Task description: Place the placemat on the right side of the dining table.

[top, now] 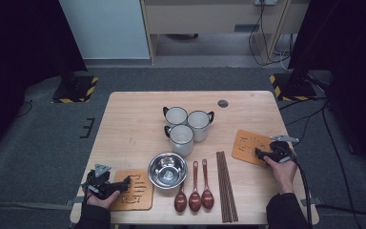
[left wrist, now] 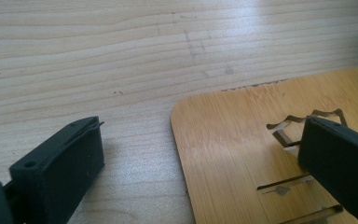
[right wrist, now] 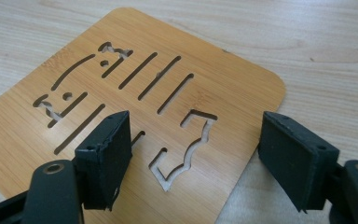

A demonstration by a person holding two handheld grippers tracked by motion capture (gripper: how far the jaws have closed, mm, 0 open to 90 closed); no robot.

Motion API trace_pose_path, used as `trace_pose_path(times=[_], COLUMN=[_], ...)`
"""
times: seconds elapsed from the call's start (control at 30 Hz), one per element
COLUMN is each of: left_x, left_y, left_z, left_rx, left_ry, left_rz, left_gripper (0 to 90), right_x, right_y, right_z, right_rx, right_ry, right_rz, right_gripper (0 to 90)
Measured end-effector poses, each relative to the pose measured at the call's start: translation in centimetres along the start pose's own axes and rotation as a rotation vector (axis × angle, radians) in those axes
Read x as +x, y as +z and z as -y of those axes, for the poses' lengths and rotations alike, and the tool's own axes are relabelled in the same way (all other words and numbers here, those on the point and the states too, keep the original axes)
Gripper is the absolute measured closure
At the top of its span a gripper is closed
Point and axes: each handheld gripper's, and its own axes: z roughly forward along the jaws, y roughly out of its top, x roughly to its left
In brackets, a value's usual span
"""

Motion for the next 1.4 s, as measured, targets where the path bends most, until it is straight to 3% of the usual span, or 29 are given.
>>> trace_pose_path(times=[0.2, 0.37, 0.63, 1.0, 1.4], left_x=[0.0, 0.0, 0.0, 0.0, 0.0], left_y=[0.0, 0.0, 0.0, 0.0, 0.0], left_z=[0.0, 0.0, 0.0, 0.0, 0.0], left_rx=[0.000, 0.000, 0.000, 0.000, 0.000], left_ry=[0.000, 0.000, 0.000, 0.000, 0.000], left_rz=[0.000, 0.000, 0.000, 0.000, 0.000], left_gripper=[0.0, 0.0, 0.0, 0.0, 0.0], right_x=[0.1, 0.3, 1.3, 2.7, 3.1], right_y=[0.0, -0.7, -1.6, -1.4, -0.5], right_z=[-0.1, -0.3, -0.1, 0.5, 0.9], right_rx=[-0.014, -0.038, -0.044, -0.013, 0.009], right_ry=[0.010, 0.053, 0.089, 0.086, 0.095], right_rz=[0.019, 0.008, 0.044, 0.088, 0.116], right_gripper=[25.2, 21.0, 17.5, 15.9, 12.5])
